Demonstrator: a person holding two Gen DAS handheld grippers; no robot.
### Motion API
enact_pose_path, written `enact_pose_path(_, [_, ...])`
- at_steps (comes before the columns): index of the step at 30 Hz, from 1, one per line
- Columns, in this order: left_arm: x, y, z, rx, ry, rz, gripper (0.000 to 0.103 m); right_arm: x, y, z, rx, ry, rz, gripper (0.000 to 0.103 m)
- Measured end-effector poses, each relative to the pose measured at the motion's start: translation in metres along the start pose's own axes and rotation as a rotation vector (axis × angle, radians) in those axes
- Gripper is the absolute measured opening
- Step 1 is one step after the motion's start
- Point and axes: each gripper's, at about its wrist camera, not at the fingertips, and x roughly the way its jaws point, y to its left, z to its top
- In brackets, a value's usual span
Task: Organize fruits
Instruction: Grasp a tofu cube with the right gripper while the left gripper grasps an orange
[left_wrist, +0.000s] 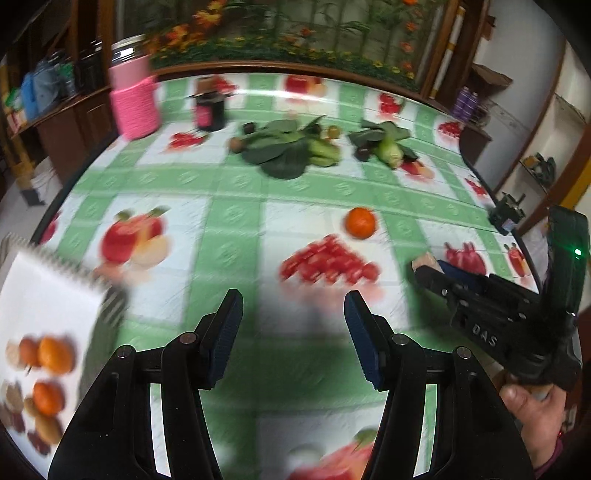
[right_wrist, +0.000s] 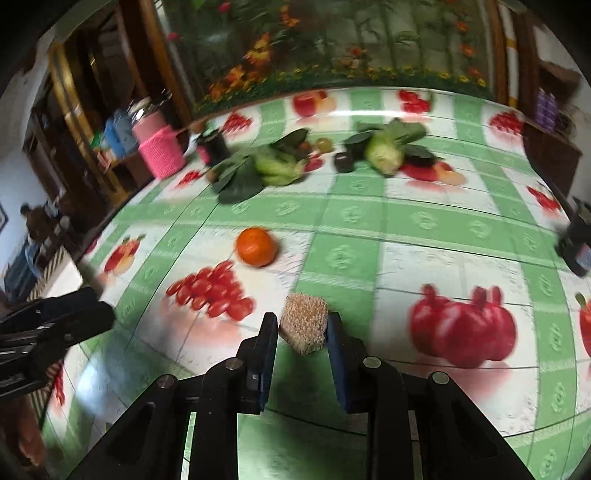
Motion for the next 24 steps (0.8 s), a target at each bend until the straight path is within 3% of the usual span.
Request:
enact_pose_path(7, [0.043,-0.038,0.034,0.101,0.038,-0.059,0.057,-0.004,-0.029,0.003,0.089,-0.006,-0.013,0.027])
enact_pose_path(12, [0.076,-0.052,0.046,0.140,0.065,-0.033,0.057,-0.007,-0.033,0.006,0.100,-0.026,0.001,0.027])
enact_pose_path(16, [0.086,-0.052,0.050,0.139,0.057,-0.060,0.057,-0.004,-0.032,0.006,0.099,-0.013,0.009,0.027])
enact_pose_path(19, [0.092,-0.050,0.049,0.143,0.073,-0.070,0.028,-0.003,-0.032,0.006,0.100,-0.012,0.012,0.027])
enact_pose_path(22, [0.088,-0.044,0.046,0.107,0.080,-0.092,0.027,-0.004,-0.030,0.007,0.093,-0.019,0.010,0.027])
enact_pose_path(24, [0.082,-0.041,0.041,0.097,0.076,-0.066,0.026,-0.004,-0.029,0.007,0.089,-0.015,0.015,0.027])
